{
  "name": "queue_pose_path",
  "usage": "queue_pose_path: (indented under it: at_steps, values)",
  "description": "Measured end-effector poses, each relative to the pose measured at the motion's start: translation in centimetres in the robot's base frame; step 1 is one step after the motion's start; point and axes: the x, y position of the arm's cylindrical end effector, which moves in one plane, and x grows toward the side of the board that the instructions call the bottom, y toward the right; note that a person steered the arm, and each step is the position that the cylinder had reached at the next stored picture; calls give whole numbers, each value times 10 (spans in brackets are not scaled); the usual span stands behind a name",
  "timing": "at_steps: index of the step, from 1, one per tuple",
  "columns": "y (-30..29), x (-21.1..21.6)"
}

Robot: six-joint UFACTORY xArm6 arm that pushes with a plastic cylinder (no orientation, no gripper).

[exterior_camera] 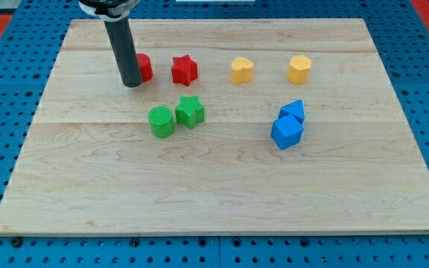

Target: Place the green blocks in a vertical line

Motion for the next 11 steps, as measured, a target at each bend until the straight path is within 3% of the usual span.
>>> queue_pose_path:
  at_steps: [3, 5, 6, 8, 10, 11]
  values:
    - [7, 3]
    - [140, 51]
    - [96, 72]
    - [-38, 72]
    - [-17, 74]
    - [4, 111]
